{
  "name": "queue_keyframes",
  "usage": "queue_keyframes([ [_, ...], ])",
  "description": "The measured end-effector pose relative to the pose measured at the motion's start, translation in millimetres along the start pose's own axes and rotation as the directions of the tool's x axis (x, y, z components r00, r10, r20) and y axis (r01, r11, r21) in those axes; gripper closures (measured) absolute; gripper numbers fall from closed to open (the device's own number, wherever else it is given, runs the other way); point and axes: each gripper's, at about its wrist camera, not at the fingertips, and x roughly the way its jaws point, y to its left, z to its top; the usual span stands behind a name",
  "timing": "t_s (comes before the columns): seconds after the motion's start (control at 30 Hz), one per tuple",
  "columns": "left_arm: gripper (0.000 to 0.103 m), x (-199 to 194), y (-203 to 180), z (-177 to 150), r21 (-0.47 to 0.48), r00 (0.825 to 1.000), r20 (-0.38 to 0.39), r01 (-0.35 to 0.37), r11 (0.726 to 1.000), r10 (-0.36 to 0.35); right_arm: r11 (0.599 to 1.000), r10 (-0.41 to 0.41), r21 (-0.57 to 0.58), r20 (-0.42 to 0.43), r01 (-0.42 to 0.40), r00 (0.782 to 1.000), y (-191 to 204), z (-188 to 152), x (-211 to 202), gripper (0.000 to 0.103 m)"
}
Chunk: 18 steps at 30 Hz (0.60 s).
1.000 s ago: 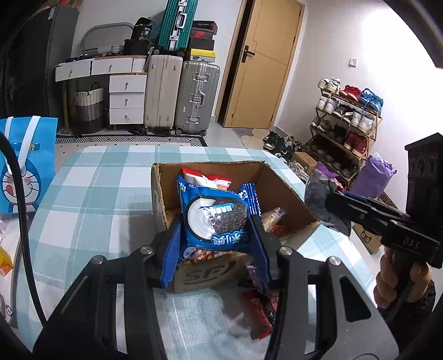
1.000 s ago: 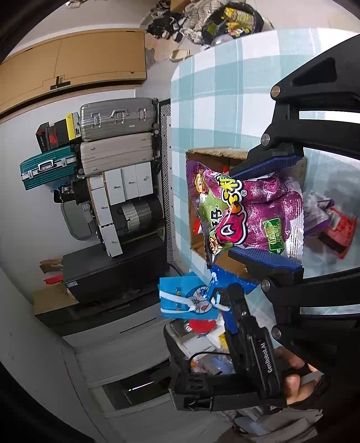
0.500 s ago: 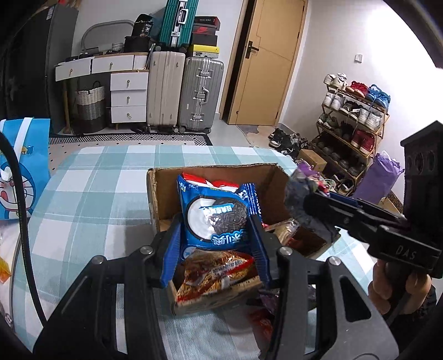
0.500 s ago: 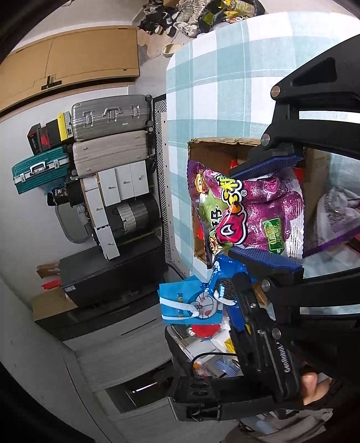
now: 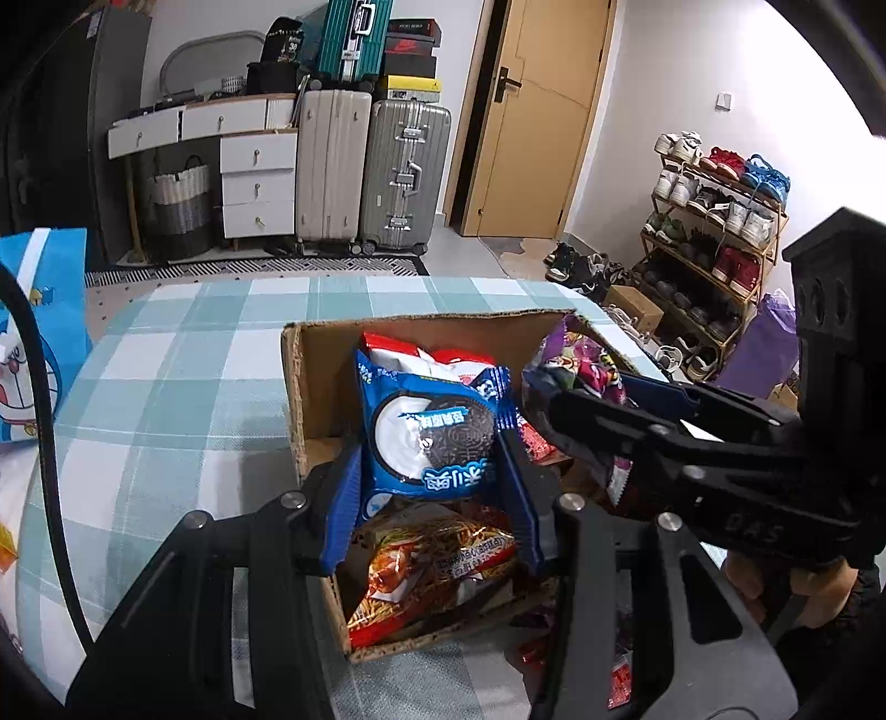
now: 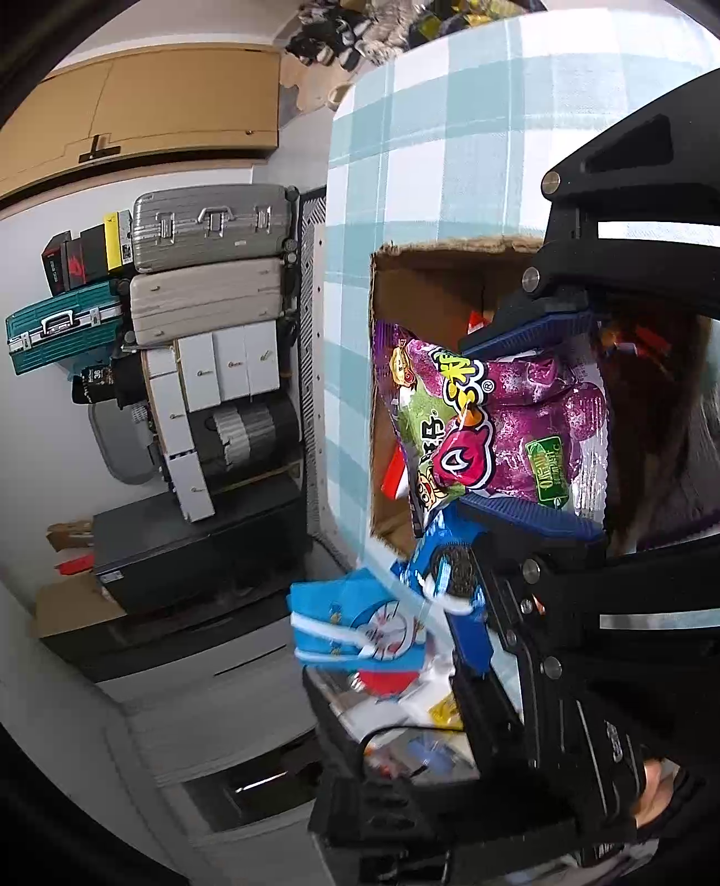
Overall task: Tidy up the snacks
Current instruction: 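Open both grippers to drop the bags into the box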
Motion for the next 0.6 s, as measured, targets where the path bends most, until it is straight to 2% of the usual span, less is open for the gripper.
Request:
queue_keyframes([
  [0.2,0.06,12.2,-2.3,0.2,0.035,0.999,0.01,-0.034,0.999,0.034,0.996,-0.057,-0.07,-0.01,0.056,0.998,3.0,-2.3,11.8,0.052],
  [0.4,0.06,19.7,-4.5,-1.6,0.071,0.998,0.011,-0.058,0.996,0.058,0.997,-0.047,-0.065,-0.021,0.046,0.999,1.8,-1.6,19.9,0.052],
  [0.53,0.059,17.5,-0.2,-2.7,0.056,1.0,-0.004,-0.018,0.998,0.018,0.995,-0.061,-0.081,-0.015,0.06,0.998,5.8,-3.0,17.8,0.051],
  [0.6,0.053,11.1,-1.4,-4.1,0.056,1.0,-0.006,-0.003,0.998,0.003,0.996,-0.054,-0.075,0.013,0.055,0.998,6.3,-5.2,9.0,0.048],
])
